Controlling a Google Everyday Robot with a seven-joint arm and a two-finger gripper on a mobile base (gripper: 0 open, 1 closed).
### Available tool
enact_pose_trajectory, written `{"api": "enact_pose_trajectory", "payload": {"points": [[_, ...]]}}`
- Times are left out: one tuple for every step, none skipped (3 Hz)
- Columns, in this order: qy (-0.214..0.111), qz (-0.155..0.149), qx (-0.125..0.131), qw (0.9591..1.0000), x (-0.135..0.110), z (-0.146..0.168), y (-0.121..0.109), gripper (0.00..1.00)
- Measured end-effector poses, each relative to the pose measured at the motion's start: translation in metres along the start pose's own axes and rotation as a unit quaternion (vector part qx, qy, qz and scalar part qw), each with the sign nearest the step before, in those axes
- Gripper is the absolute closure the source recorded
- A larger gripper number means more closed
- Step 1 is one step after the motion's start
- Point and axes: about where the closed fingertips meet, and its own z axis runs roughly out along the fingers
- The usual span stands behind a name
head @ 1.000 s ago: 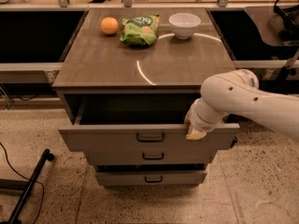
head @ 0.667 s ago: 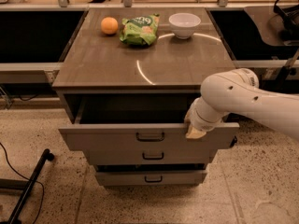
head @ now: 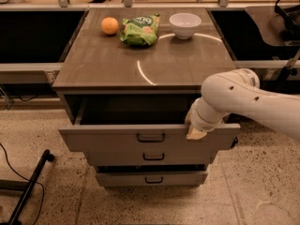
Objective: Open top drawer
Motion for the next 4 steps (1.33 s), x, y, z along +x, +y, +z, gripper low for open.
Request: {"api": "enact_pose_trajectory", "payload": {"points": [[0.000,0.000,0.000,1.0000,0.0000,0.0000,0.0000,0.32],[0.000,0.000,0.000,1.0000,0.0000,0.0000,0.0000,0.02],[0.000,0.000,0.000,1.0000,0.0000,0.0000,0.0001,0.00],[-0.014,-0.013,-0.010,0.9998,-0.0030,0.0012,0.0056,0.00]]}}
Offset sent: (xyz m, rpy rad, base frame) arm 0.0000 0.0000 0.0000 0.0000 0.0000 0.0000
